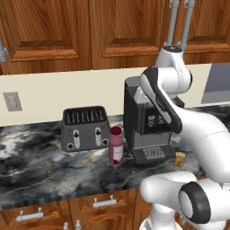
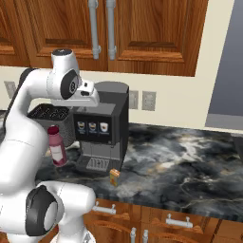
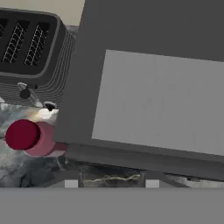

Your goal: Move the drinks to the dining counter.

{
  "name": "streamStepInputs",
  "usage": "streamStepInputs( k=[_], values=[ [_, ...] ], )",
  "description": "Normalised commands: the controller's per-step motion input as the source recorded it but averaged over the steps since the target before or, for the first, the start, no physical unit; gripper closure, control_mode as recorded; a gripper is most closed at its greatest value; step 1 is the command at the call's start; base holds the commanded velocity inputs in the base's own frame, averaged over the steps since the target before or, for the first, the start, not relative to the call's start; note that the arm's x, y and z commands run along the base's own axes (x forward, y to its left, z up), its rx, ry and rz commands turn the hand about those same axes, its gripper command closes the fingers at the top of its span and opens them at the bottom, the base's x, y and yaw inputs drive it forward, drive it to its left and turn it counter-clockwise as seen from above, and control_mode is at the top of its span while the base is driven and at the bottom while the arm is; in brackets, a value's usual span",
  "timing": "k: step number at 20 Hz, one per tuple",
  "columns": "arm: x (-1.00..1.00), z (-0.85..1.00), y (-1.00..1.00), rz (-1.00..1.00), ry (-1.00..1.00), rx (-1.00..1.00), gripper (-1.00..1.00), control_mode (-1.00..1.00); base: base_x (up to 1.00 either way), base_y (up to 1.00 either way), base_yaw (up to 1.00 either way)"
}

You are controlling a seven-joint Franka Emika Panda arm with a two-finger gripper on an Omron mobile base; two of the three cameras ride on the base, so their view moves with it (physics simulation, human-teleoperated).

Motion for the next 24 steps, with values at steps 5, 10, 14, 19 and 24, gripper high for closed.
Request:
streamStepInputs(
  k=[5,10,14,19,24],
  values=[
    [-0.29,0.00,0.11,0.00,-0.12,-0.01,-1.00,-1.00,0.00,0.00,0.00],
    [-0.52,0.00,0.08,-0.12,-0.23,-0.01,-1.00,-1.00,0.00,0.00,0.00],
    [-0.54,0.00,0.06,-0.23,-0.13,0.01,-1.00,-1.00,0.00,0.00,0.00],
    [-0.64,0.00,0.01,-0.23,0.00,0.11,-1.00,-1.00,0.00,0.00,0.00],
    [-0.60,-0.01,0.08,-0.03,0.00,0.23,-1.00,-1.00,0.00,0.00,0.00]
  ],
)
